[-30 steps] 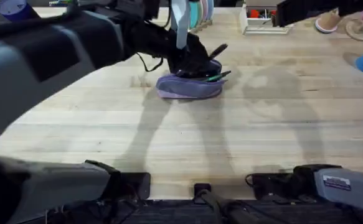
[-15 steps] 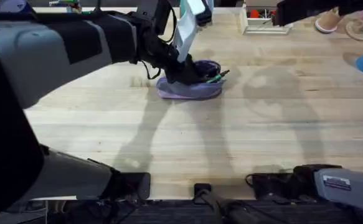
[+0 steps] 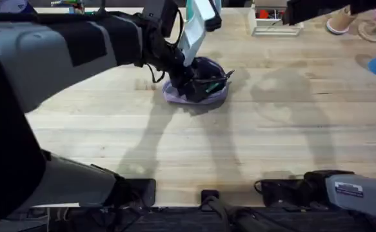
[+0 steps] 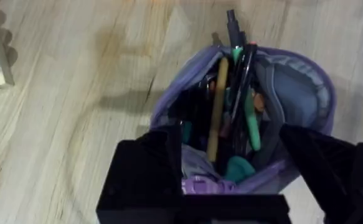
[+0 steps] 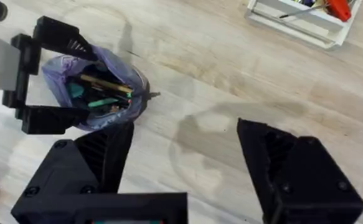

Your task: Unzip the bag, pick up the pens from the table one at a time and place them inside, then zip the bag closed.

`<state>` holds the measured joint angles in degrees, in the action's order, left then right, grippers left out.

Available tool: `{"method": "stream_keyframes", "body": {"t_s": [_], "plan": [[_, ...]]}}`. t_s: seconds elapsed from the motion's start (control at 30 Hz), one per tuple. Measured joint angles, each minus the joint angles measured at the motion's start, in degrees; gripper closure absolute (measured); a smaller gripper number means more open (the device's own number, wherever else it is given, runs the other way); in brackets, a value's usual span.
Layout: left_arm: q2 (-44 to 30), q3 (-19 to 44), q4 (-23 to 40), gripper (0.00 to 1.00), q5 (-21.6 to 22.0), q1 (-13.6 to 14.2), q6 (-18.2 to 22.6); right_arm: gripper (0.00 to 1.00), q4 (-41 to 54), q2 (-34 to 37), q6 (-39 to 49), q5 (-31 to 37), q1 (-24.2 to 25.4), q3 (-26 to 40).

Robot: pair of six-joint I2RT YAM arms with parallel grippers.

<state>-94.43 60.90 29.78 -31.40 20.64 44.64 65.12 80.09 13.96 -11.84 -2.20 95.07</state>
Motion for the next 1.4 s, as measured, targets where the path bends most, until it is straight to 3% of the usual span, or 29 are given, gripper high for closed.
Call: {"method": "stream_keyframes", "body": {"t_s": [0.4, 0.77, 1.03, 1.2, 1.4], "plan": [[0.5, 0.0, 0.2, 0.007, 0.4, 0.0, 0.0, 0.005, -0.4, 0.0, 0.0, 0.0, 0.0, 0.0], [12.8, 0.0, 2.7, 0.007, 6.1, -0.1, 0.0, 0.005, -0.4, 0.0, 0.0, 0.0, 0.0, 0.0], [15.8, 0.0, 7.2, 0.007, 8.8, -0.4, 2.2, 0.005, -0.4, 0.0, 0.0, 0.0, -2.6, 0.0], [16.6, 0.0, 7.7, 0.007, 8.7, -2.8, 3.5, 0.005, -0.4, 0.0, 0.0, 0.0, -3.8, 0.0], [17.8, 0.0, 7.7, 0.007, 4.7, -10.1, 3.9, 0.005, -0.4, 0.0, 0.0, 0.0, -3.9, 0.0]]}}
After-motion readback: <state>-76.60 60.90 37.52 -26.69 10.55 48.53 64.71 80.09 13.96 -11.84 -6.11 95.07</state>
